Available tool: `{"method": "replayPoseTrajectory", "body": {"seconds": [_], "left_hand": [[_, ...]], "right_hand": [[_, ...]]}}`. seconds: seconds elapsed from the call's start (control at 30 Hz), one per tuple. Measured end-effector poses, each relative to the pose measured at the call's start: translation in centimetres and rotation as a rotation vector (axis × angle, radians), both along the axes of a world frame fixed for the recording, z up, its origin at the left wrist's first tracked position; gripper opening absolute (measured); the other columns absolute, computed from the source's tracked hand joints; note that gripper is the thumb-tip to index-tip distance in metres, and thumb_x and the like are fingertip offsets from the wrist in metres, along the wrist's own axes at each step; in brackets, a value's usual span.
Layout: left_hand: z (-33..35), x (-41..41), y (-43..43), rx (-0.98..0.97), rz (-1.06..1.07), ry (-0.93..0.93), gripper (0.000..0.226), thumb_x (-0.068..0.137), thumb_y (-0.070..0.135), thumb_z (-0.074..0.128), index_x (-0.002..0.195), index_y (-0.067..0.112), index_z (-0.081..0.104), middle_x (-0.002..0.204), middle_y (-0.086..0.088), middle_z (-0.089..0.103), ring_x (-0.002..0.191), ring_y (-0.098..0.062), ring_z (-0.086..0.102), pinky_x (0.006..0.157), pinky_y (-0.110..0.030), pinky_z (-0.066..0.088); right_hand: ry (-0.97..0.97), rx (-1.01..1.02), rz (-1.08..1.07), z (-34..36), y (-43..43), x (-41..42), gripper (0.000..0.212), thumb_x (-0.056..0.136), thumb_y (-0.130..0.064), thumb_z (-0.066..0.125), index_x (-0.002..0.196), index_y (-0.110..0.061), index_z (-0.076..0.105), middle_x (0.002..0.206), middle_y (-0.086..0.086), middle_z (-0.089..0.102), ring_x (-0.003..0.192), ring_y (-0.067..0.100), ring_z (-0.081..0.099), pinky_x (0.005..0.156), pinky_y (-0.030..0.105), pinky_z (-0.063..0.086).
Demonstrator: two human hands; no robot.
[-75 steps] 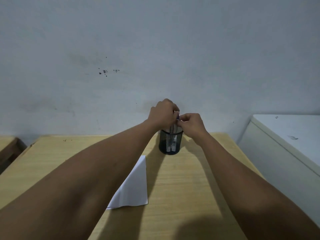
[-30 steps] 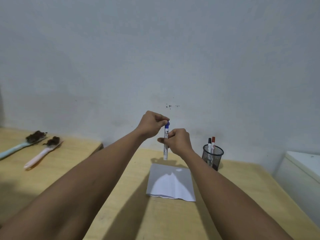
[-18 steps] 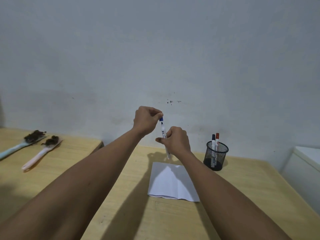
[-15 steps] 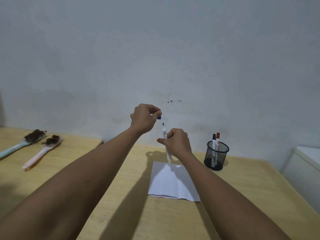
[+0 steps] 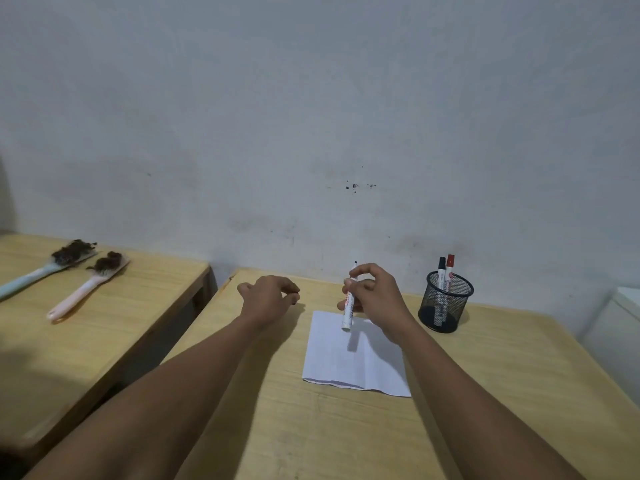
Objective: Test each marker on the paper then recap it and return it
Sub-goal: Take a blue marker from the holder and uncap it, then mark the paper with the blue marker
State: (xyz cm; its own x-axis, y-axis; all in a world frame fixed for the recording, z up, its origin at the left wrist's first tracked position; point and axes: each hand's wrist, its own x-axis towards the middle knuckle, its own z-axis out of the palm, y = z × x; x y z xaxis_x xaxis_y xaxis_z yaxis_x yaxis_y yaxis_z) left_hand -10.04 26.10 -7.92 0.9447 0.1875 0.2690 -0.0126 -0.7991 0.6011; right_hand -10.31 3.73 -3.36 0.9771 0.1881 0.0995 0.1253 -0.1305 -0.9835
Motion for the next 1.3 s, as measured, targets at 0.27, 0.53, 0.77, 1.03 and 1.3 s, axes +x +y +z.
{"method": "replayPoseTrajectory", "body": {"seconds": [0.27, 0.53, 0.77, 1.03, 1.3], "left_hand": [[-2.1, 0.7, 0.7, 0.034, 0.006, 0.036, 0.015, 0.09, 0.038, 0.064, 0.102, 0.033, 0.07, 0.095, 0.013, 0.073, 0.106, -0.012, 0.061, 0.084, -0.037, 0.017], [-2.9, -2.0, -0.3, 0.267, 0.072, -0.2, 0.048, 0.084, 0.051, 0.062, 0.126, 0.03, 0.052, 0.128, 0.006, 0.056, 0.12, -0.019, 0.045, 0.097, -0.045, 0.024], [-2.6, -5.2, -2.7, 0.485, -0.326, 0.014, 0.067, 0.086, 0.076, 0.035, 0.137, 0.036, 0.05, 0.144, 0.014, 0.048, 0.133, -0.016, 0.035, 0.105, -0.052, 0.018], [-3.8, -4.7, -2.0, 0.507, -0.388, 0.164, 0.078, 0.083, 0.081, 0.032, 0.148, 0.038, 0.036, 0.159, 0.014, 0.031, 0.145, -0.016, 0.019, 0.111, -0.059, 0.015], [-4.1, -3.9, -1.8, 0.498, -0.423, 0.387, 0.094, 0.076, 0.09, 0.028, 0.155, 0.044, 0.007, 0.165, 0.018, -0.001, 0.152, -0.015, -0.012, 0.107, -0.077, -0.013]], "right_hand": [[0.159, 0.251, 0.079, -1.0, -0.1, 0.8, 0.027, 0.095, -0.009, 0.066, 0.121, -0.016, 0.064, 0.094, 0.004, 0.077, 0.081, 0.022, 0.074, 0.075, 0.04, 0.056], [0.062, 0.097, 0.033, -3.0, 1.6, 1.9, 0.022, 0.098, -0.019, 0.063, 0.107, 0.002, 0.059, 0.079, 0.012, 0.072, 0.062, 0.024, 0.068, 0.056, 0.03, 0.053], [-0.077, -0.063, 0.001, -4.9, 3.2, 3.6, 0.021, 0.092, -0.011, 0.066, 0.072, -0.011, 0.062, 0.061, 0.004, 0.067, 0.051, 0.022, 0.056, 0.052, 0.035, 0.047], [-0.032, -0.035, -0.057, -7.7, 3.4, 5.0, 0.016, 0.094, -0.012, 0.067, 0.086, 0.001, 0.071, 0.067, 0.011, 0.07, 0.052, 0.015, 0.06, 0.052, 0.027, 0.048], [-0.152, -0.202, -0.057, -9.1, 3.5, 6.0, 0.02, 0.094, -0.027, 0.069, 0.086, -0.01, 0.076, 0.074, 0.002, 0.078, 0.063, 0.011, 0.071, 0.064, 0.03, 0.056]]}}
